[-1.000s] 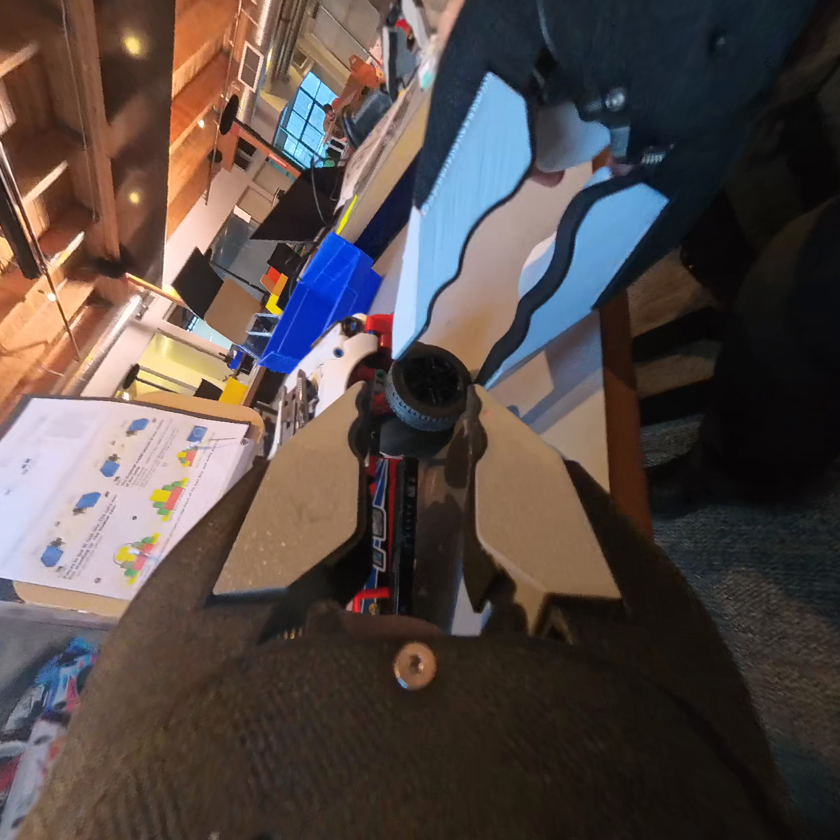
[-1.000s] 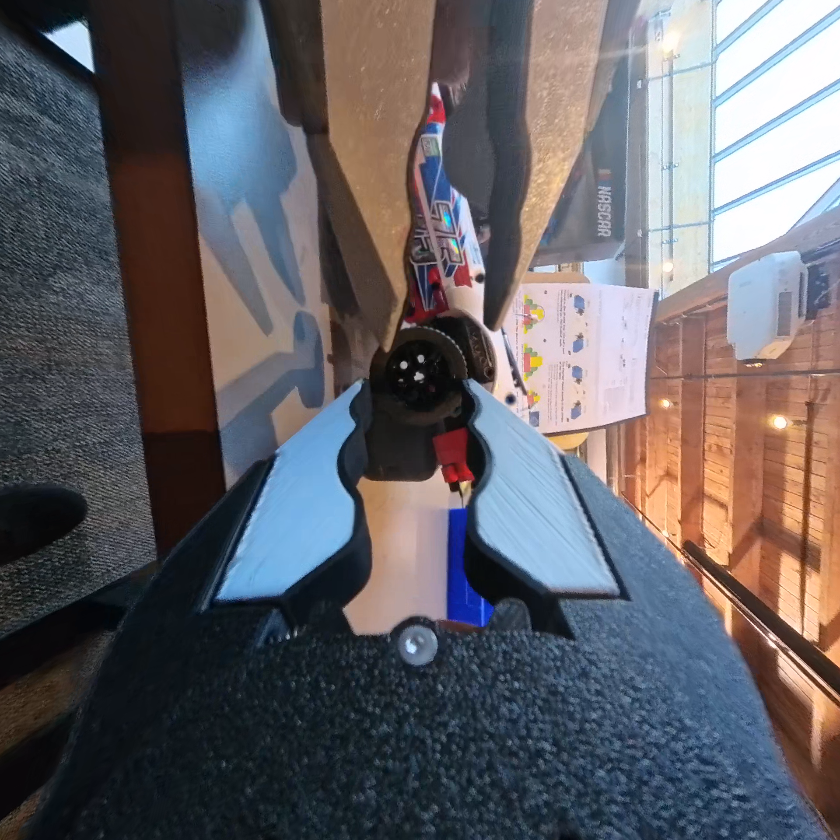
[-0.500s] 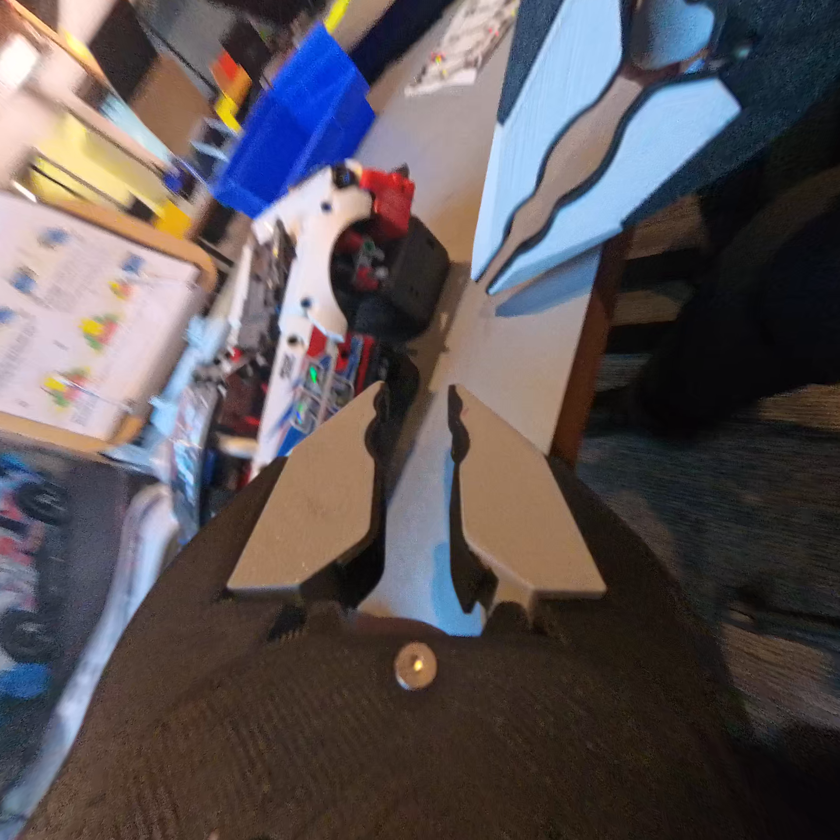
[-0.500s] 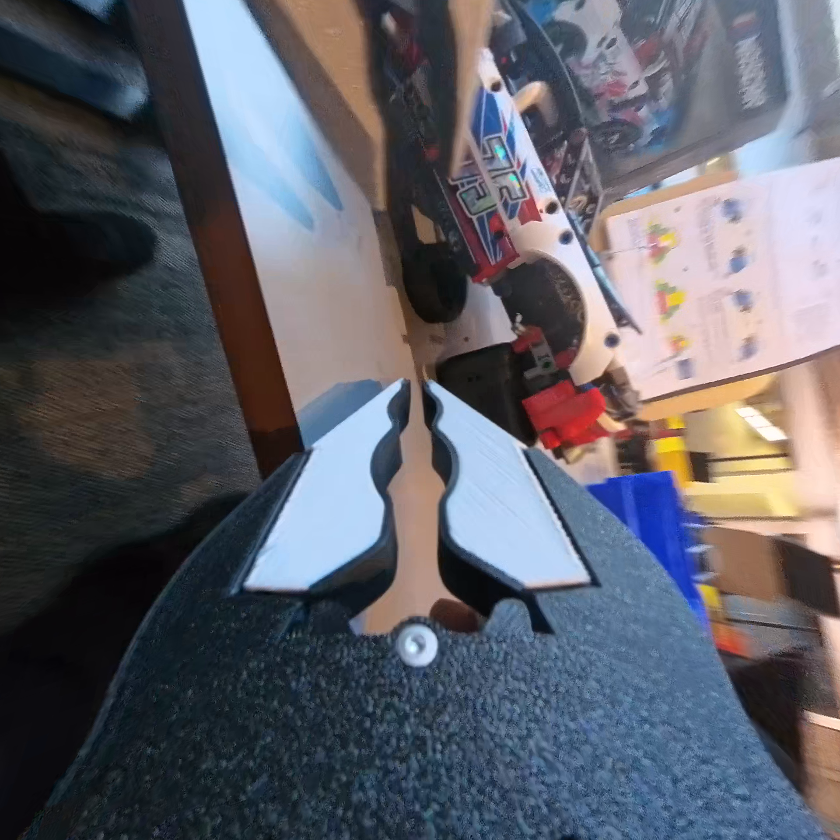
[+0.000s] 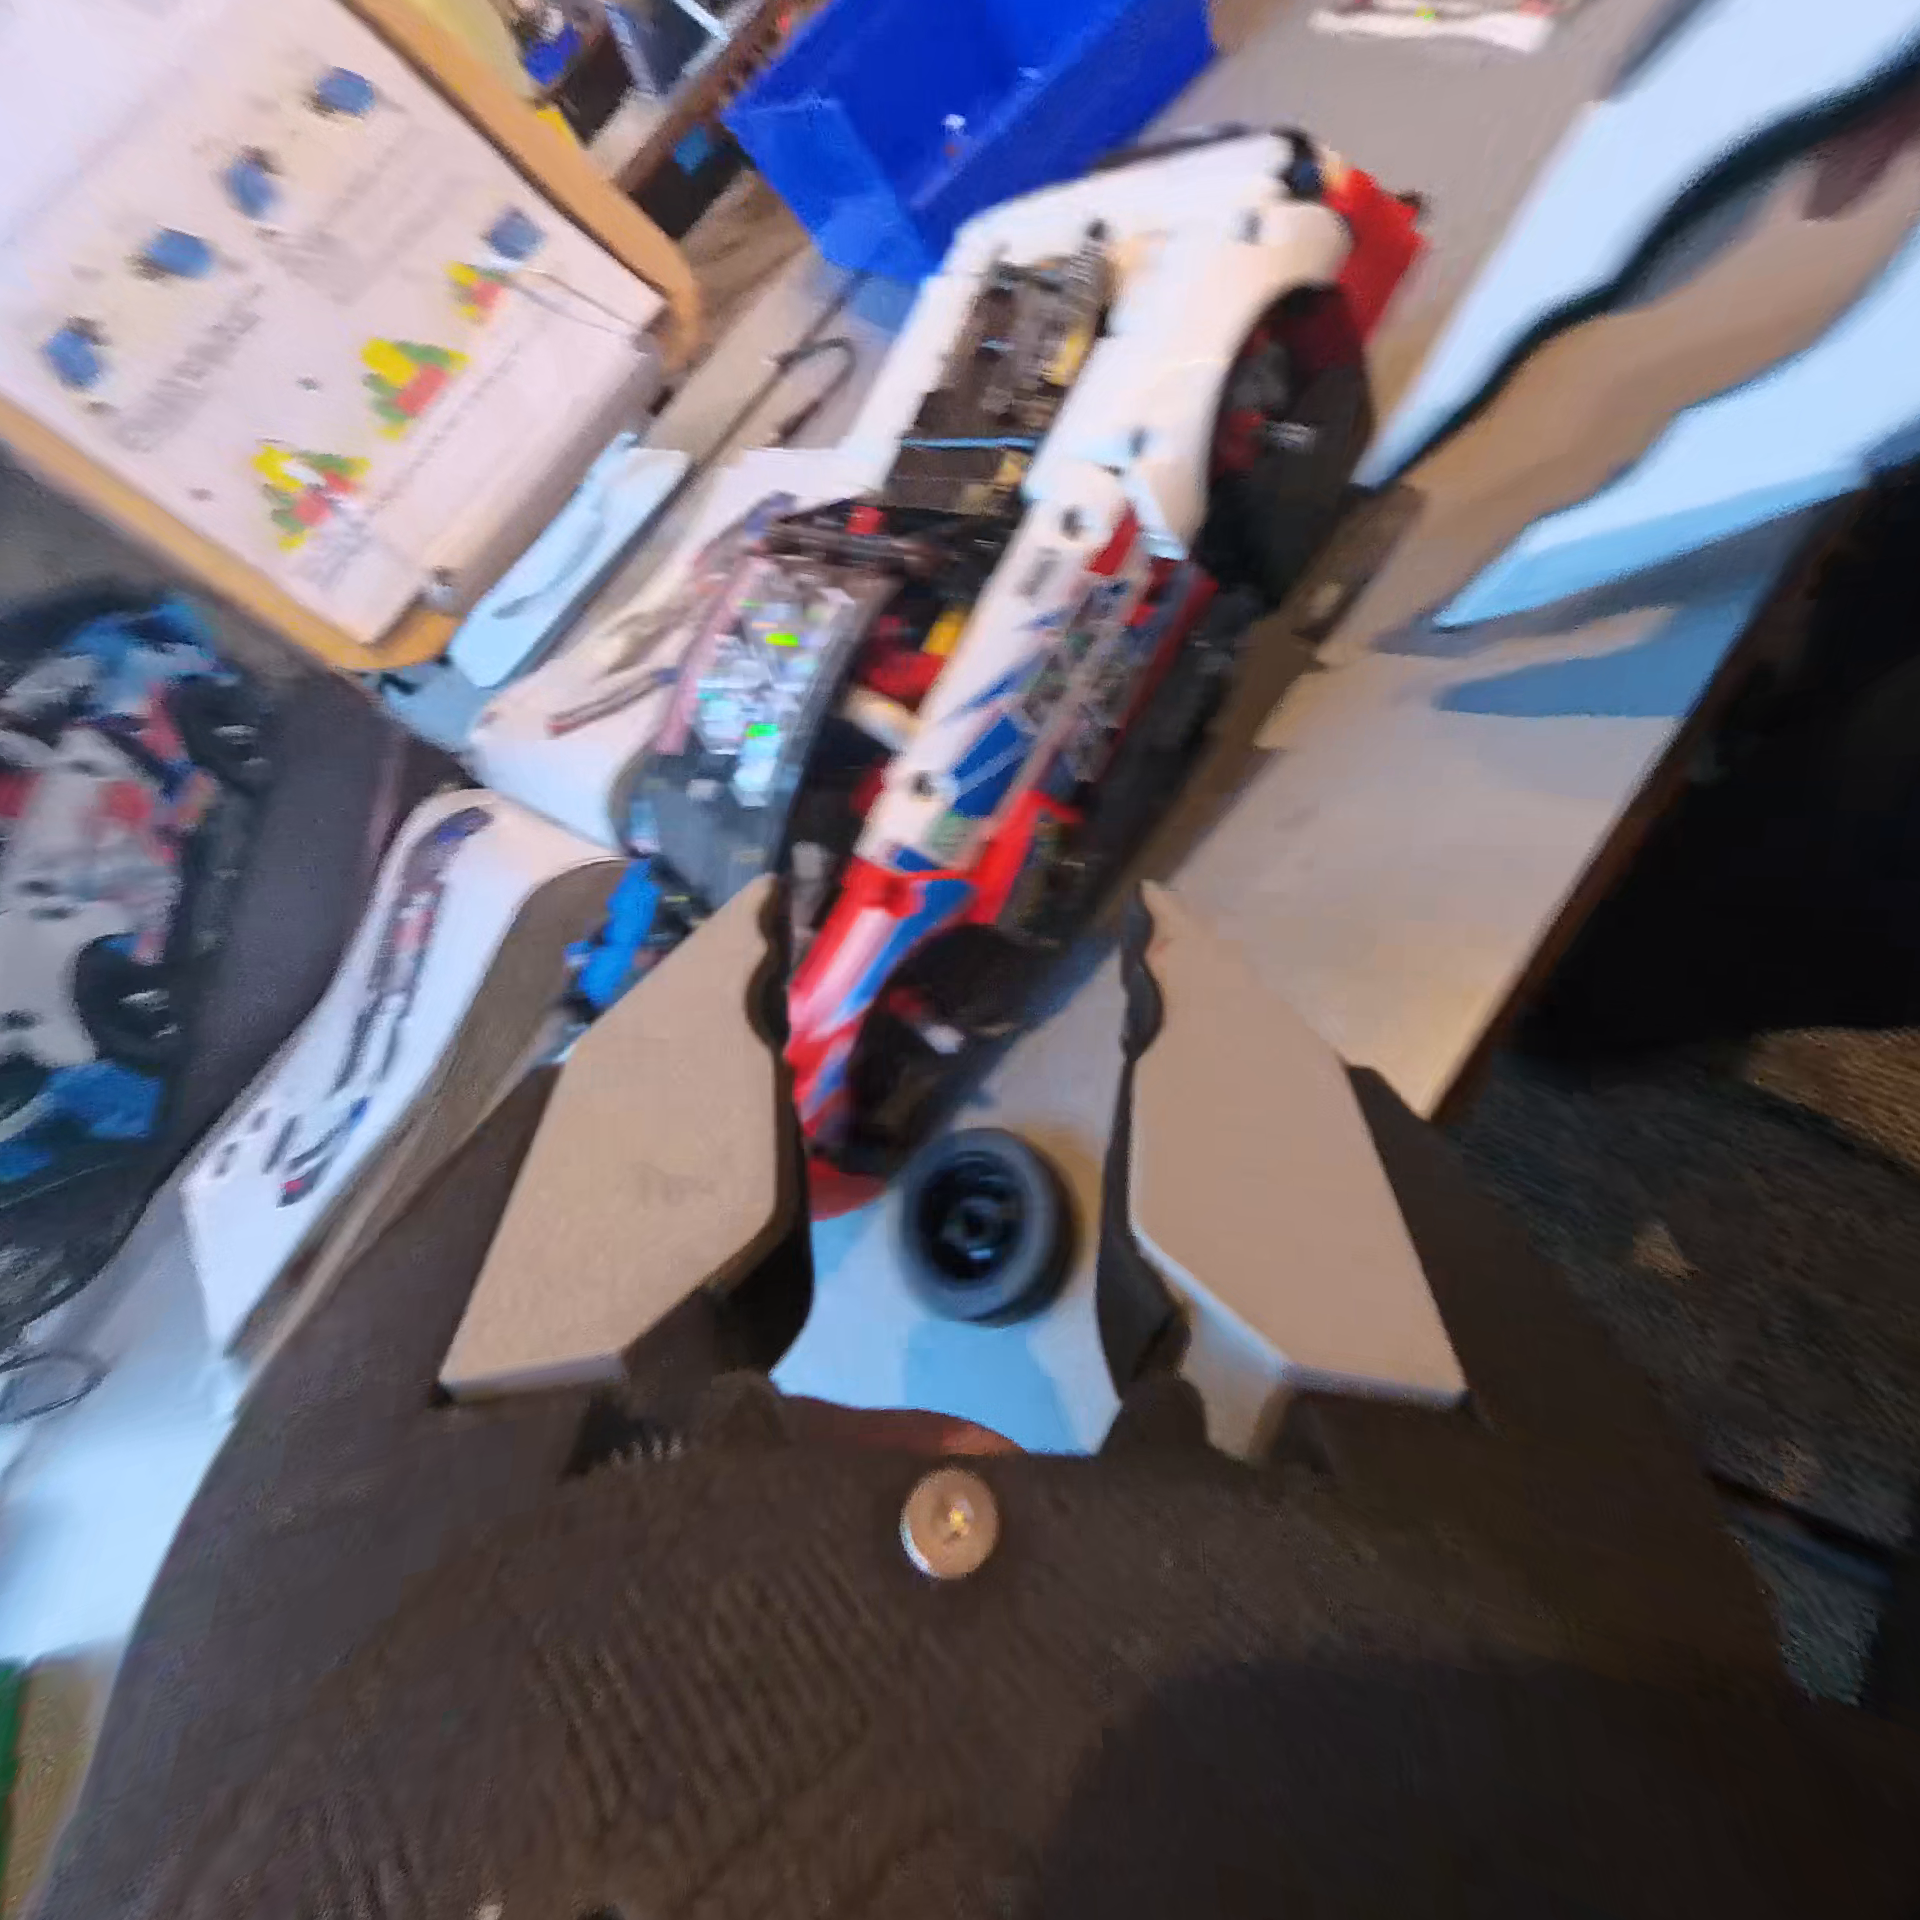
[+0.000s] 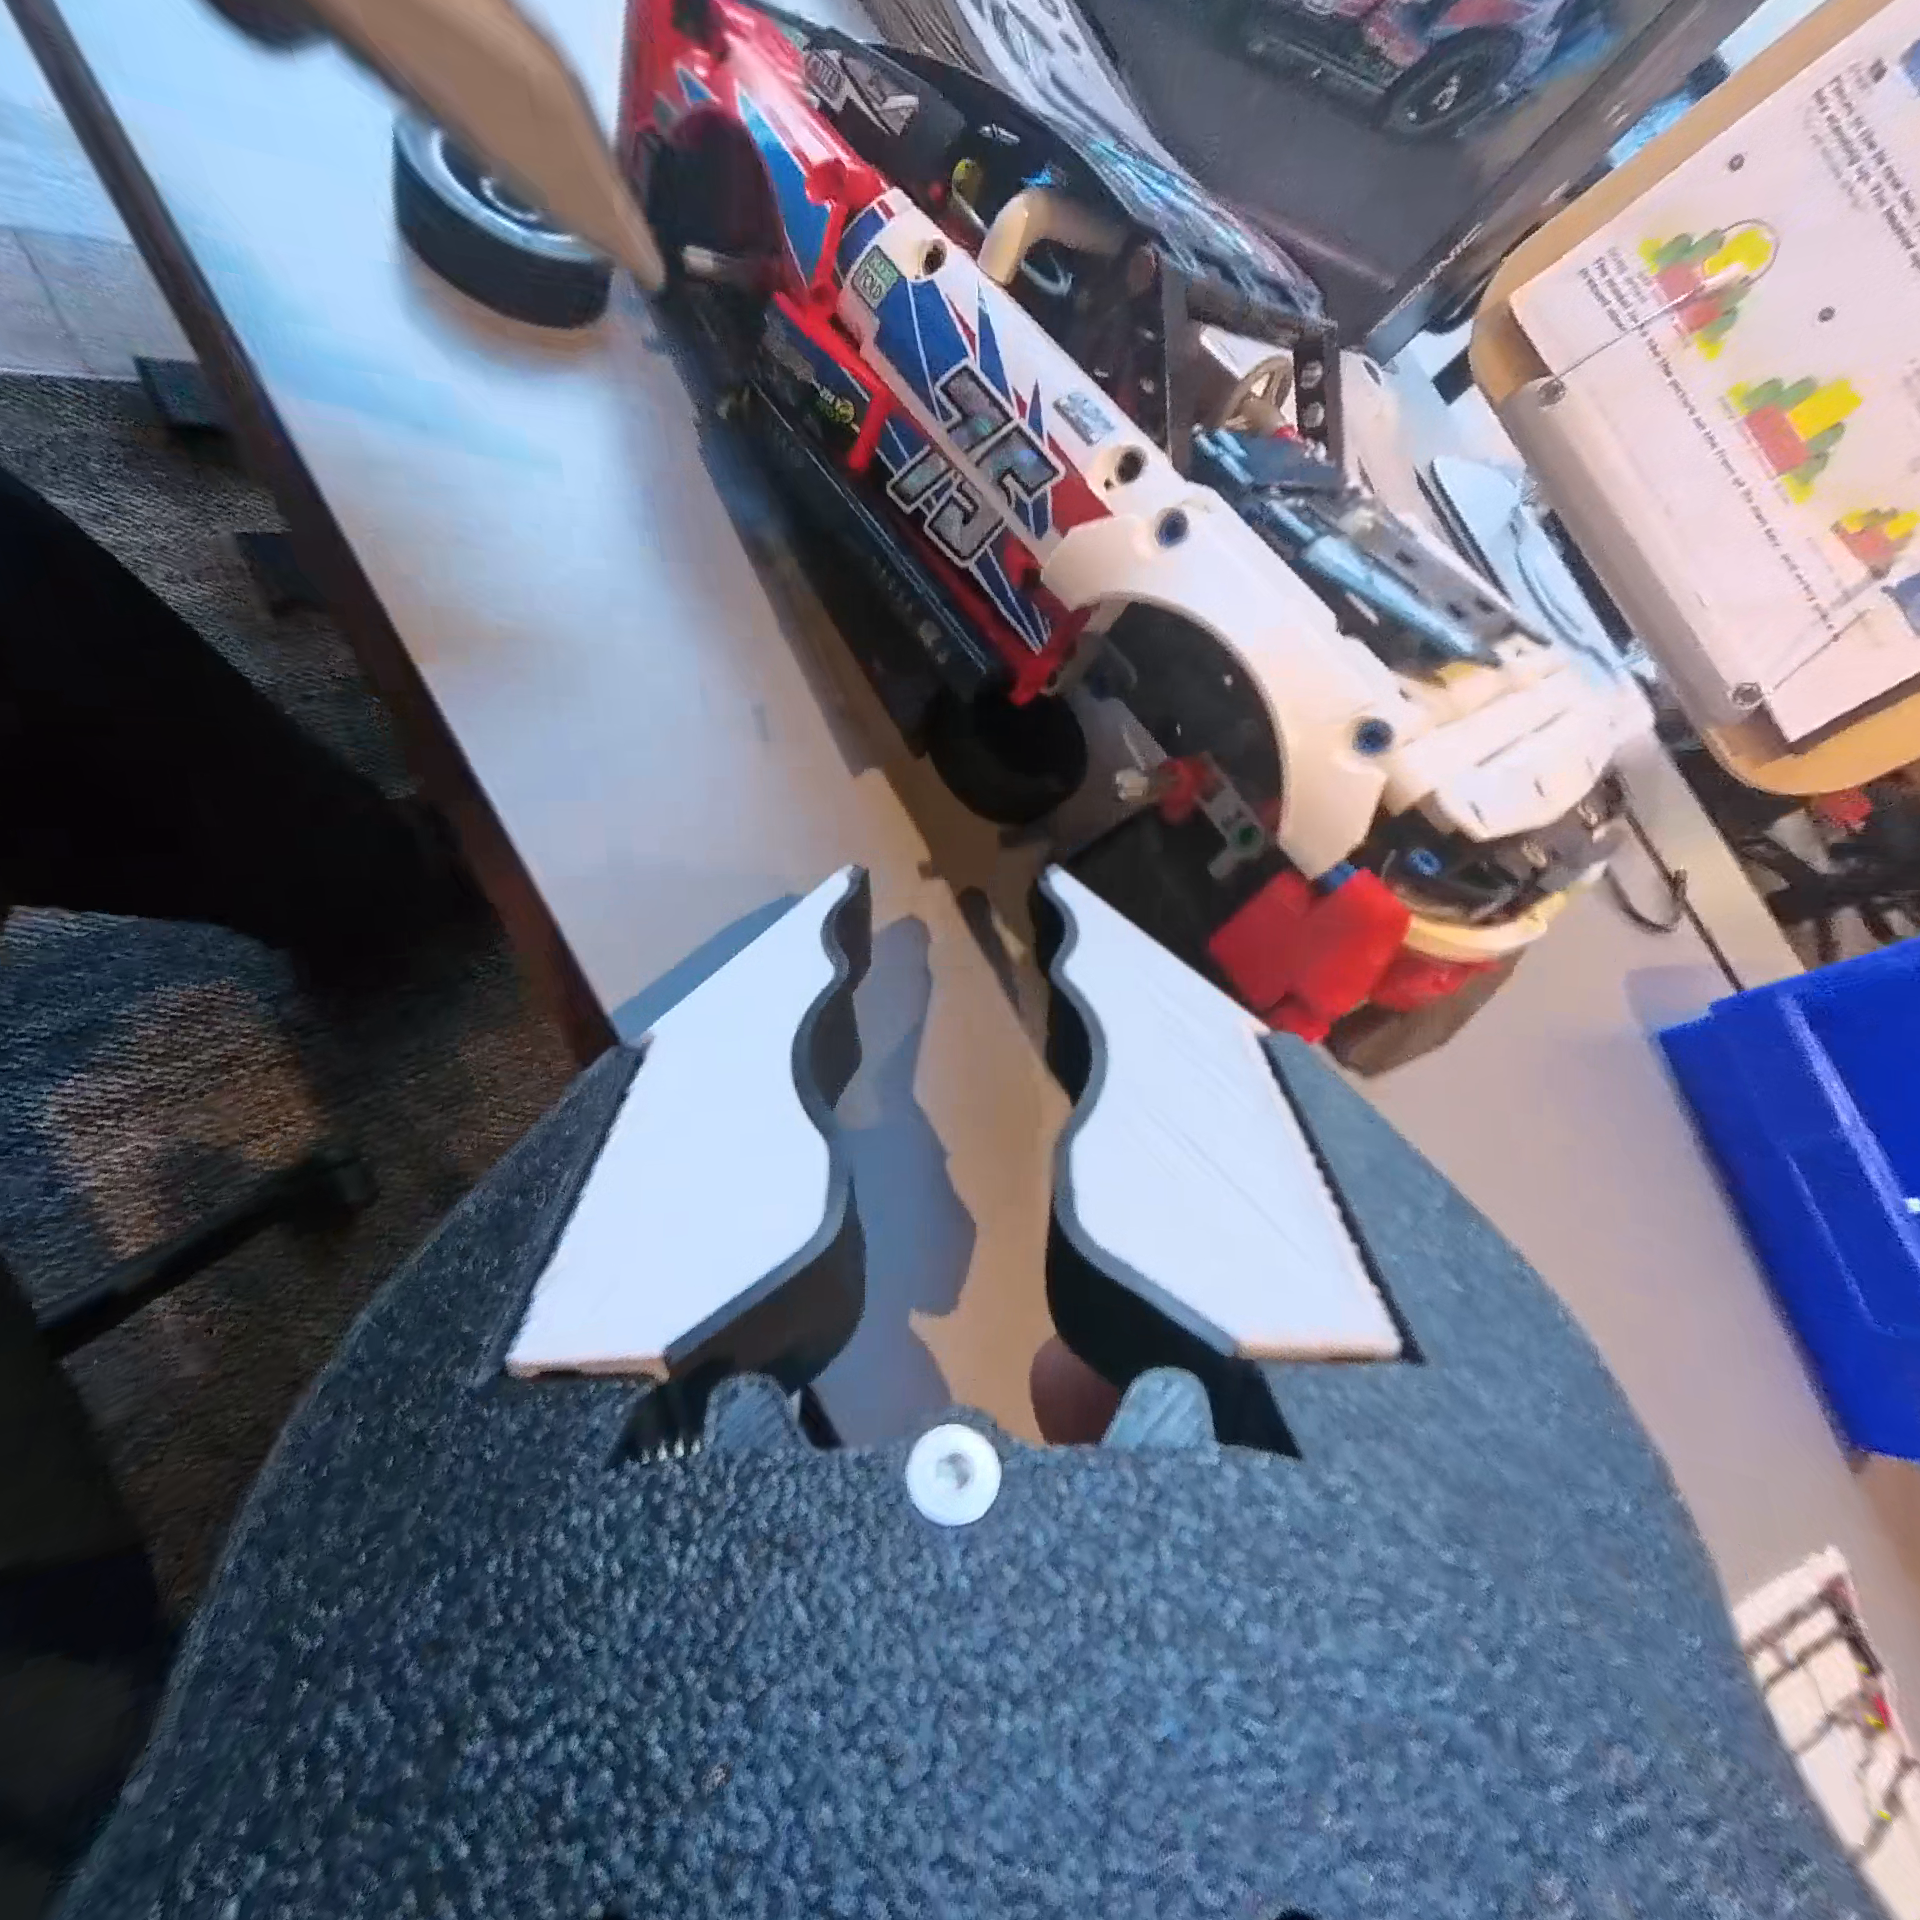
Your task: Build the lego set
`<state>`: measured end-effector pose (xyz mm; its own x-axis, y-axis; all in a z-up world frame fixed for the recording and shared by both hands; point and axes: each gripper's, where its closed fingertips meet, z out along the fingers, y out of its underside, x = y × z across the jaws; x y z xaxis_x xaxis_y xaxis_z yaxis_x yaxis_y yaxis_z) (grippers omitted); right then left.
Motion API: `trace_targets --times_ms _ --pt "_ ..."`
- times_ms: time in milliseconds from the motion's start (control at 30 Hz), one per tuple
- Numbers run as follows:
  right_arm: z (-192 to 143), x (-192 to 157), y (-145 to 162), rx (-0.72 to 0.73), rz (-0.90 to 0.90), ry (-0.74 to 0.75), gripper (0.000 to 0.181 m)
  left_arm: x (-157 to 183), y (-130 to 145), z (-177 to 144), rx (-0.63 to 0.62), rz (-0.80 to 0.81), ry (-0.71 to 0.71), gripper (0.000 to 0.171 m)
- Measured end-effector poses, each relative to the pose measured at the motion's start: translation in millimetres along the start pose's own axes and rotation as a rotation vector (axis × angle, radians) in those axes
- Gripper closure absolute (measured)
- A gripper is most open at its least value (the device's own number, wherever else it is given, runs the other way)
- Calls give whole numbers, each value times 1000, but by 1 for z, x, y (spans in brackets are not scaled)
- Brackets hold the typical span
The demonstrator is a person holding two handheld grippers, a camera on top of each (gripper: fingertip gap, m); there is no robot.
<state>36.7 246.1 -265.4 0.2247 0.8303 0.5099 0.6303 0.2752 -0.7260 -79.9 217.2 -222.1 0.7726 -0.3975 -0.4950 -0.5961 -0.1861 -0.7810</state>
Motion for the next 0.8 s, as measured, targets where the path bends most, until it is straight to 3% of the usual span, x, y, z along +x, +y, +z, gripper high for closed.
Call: trace_targets --times_ms 100,133,200,267,333,500,667,800 --pt "-5 -13 4 1 34 -87 153 -38 4 -7 -45 -28 22 82" --pt "-5 -16 5 -9 10 -92 152 -52 16 -8 -104 -23 13 82" --pt "-4 -28 -1 -7 -7 -124 150 -72 43 -15 -215 -75 1 98" --pt "-6 -43 -9 20 28 -187 151 -53 56 -28 -232 -156 113 117" --pt "-6 -48 -10 23 36 -206 150 -23 58 -35 -198 -203 223 113" --pt "-10 -60 -9 23 69 -258 149 3 79 -27 -290 -205 210 109" --pt "-9 -59 -7 14 12 -230 148 10 83 -13 -294 -262 247 124" --pt "-3 -44 -6 -3 17 -185 121 11 82 -11 -273 -289 268 130"
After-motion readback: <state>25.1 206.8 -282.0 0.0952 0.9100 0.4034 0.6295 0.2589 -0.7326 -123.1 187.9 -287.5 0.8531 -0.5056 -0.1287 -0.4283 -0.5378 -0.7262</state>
